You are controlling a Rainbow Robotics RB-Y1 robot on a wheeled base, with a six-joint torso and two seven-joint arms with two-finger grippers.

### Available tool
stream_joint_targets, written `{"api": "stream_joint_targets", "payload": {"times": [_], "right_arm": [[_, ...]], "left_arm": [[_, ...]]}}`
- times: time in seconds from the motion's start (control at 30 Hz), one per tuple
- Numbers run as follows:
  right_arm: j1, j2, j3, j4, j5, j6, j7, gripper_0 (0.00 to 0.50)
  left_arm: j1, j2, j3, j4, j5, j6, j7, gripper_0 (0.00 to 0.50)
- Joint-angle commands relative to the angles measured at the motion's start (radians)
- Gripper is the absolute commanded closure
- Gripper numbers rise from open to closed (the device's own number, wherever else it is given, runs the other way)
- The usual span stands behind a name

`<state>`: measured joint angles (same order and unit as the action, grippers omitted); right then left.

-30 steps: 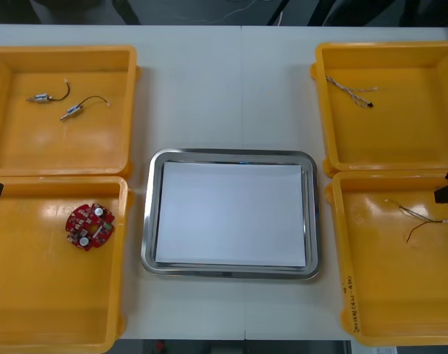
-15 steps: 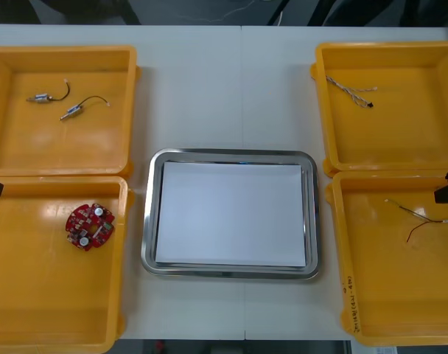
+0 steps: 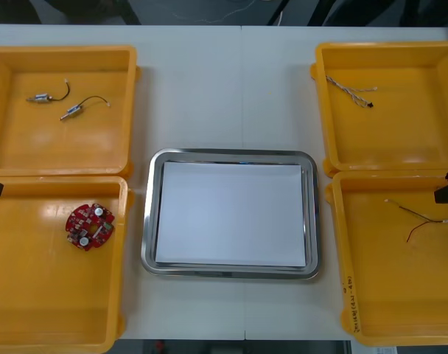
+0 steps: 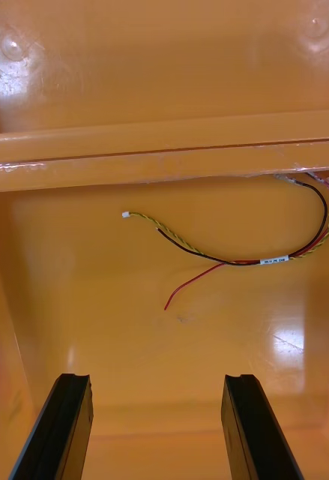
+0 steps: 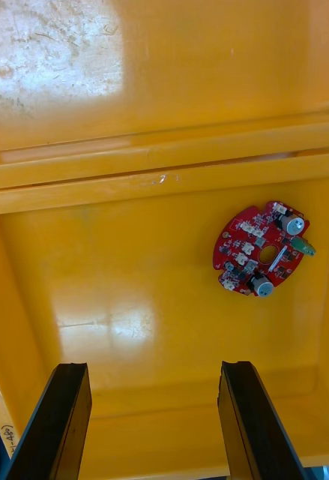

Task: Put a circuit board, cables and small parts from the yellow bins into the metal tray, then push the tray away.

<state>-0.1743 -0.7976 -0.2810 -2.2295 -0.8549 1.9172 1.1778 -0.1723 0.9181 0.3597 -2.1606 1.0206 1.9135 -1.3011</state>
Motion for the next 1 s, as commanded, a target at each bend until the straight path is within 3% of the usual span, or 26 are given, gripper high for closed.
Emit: {"api": "stream_joint_targets", "payload": {"times": [0.03, 1.0], "right_arm": [[0.013, -0.040, -0.035, -0.005, -0.004, 0.003, -0.014, 0.000], [0.013, -0.040, -0.035, -0.005, -0.004, 0.003, -0.014, 0.000]], "left_arm": [[0.014, 0.044, 0.028, -0.025, -0.004, 0.006, -0.024, 0.000], [0.014, 0.044, 0.028, -0.025, -0.004, 0.006, -0.024, 0.000]]}}
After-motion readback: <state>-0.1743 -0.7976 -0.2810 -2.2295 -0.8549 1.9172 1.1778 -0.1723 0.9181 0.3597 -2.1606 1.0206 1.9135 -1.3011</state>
